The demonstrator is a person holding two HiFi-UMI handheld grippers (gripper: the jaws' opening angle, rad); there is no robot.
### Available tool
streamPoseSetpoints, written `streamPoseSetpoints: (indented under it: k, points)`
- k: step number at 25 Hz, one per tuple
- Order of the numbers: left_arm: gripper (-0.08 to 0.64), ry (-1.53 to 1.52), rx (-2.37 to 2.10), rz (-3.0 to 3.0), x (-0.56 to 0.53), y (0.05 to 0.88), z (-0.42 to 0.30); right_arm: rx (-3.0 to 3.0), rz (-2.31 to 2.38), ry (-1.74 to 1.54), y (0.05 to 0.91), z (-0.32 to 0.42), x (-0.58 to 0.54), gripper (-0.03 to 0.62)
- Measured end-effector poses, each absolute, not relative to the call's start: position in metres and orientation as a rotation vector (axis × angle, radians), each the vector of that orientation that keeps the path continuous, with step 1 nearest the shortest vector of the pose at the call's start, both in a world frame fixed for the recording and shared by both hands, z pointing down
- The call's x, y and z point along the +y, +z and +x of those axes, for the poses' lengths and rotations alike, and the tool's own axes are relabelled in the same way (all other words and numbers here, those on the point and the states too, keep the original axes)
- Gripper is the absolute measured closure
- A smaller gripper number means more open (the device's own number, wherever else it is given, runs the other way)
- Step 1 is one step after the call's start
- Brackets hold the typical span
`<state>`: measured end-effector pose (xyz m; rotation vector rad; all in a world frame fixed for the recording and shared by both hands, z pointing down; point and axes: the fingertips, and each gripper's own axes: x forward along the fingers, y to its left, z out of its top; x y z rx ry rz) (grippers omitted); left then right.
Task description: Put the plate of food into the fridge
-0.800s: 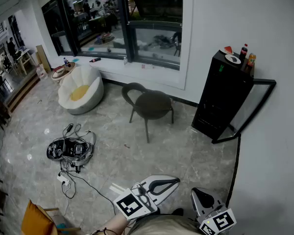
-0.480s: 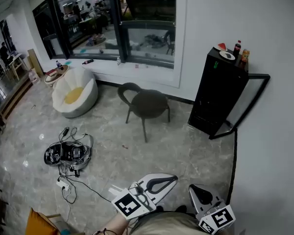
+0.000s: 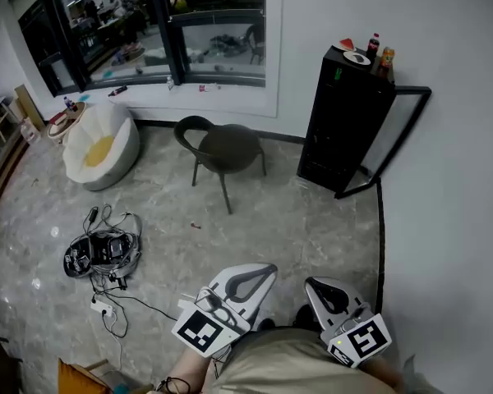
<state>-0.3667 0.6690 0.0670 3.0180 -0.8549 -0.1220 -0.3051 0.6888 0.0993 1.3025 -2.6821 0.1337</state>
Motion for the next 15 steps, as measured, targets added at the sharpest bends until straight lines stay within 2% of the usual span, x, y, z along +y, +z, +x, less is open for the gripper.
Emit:
streamPoseSetpoints:
  k: [15]
  points:
    - [0.549, -0.028, -1.029, 2.978, 0.639, 0.072, -0.353, -2.529, 1.591, 0.143, 0.099, -0.236, 0.655, 0.571]
